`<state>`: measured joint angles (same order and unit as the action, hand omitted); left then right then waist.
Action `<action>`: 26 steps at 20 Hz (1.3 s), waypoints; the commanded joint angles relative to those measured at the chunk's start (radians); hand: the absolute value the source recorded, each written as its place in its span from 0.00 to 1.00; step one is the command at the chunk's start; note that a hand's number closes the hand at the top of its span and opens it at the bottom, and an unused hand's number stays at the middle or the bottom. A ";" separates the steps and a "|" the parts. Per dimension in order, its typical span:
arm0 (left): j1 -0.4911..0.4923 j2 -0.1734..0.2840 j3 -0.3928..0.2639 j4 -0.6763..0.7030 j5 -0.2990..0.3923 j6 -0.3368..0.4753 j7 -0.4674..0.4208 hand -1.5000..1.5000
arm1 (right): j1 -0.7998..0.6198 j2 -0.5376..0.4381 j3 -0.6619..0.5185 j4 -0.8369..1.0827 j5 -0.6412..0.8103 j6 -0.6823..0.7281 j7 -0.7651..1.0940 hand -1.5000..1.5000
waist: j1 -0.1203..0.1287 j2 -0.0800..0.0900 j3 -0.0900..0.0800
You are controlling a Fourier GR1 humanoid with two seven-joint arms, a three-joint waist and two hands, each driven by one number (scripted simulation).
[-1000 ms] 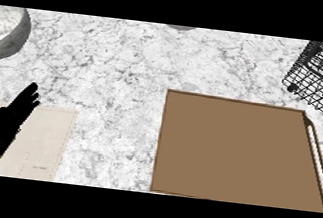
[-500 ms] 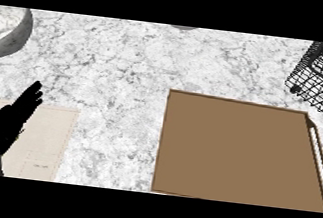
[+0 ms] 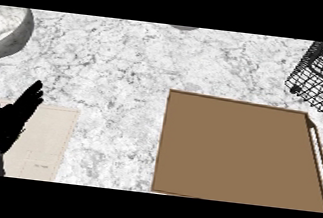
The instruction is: Pick the bell pepper from the tray and place it in the tiered basket
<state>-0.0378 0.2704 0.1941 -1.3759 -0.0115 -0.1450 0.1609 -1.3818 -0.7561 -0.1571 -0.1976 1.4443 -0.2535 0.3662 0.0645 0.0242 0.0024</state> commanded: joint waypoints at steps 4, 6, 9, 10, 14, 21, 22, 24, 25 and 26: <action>-0.017 -0.003 0.004 -0.010 0.011 0.000 0.033 0.50 | -0.021 -0.041 0.034 0.063 0.043 0.091 -0.064 1.00 | 0.004 0.004 -0.001; 0.004 0.003 0.010 0.016 0.004 -0.007 -0.012 0.50 | -0.010 -0.066 0.013 0.080 0.024 0.100 -0.090 1.00 | 0.003 0.006 -0.001; 0.027 0.002 0.002 -0.018 0.011 -0.019 0.011 0.50 | -0.033 -0.065 -0.043 0.125 -0.027 0.201 0.010 1.00 | 0.015 0.004 0.000; 0.032 -0.030 -0.017 -0.007 -0.017 0.015 -0.013 0.50 | 0.005 -0.050 -0.037 0.153 -0.022 0.226 0.017 1.00 | 0.007 0.005 -0.001; 0.019 -0.012 -0.009 -0.050 -0.005 0.009 0.036 0.50 | 0.013 -0.058 -0.071 0.185 -0.057 0.315 0.136 0.00 | 0.011 0.003 0.001; 0.006 -0.021 -0.015 0.014 -0.024 0.009 -0.012 0.50 | 0.040 -0.094 -0.138 0.105 -0.131 0.235 0.149 0.00 | 0.000 0.007 0.001; 0.090 -0.020 -0.012 -0.015 -0.006 -0.019 -0.032 0.50 | 0.029 -0.096 -0.138 0.089 -0.132 0.225 0.146 0.00 | 0.010 0.001 0.000; 0.029 -0.010 0.011 0.031 -0.004 -0.007 -0.052 0.50 | 0.019 -0.089 -0.153 0.055 -0.147 0.170 0.139 0.00 | 0.001 0.004 -0.001; 0.070 -0.022 -0.009 -0.021 -0.019 0.005 -0.023 0.50 | 0.040 -0.061 -0.165 0.036 -0.158 0.093 0.154 0.00 | 0.004 -0.001 0.001; 0.049 -0.017 0.002 -0.017 0.010 -0.015 -0.013 0.50 | -0.016 -0.108 -0.168 0.017 -0.158 0.120 0.156 0.00 | 0.010 0.001 0.000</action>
<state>-0.0112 0.2570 0.1911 -1.3954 -0.0153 -0.1488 0.1422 -1.3633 -0.8411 -0.3004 -0.1261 1.3091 -0.0736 0.5186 0.0696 0.0253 0.0055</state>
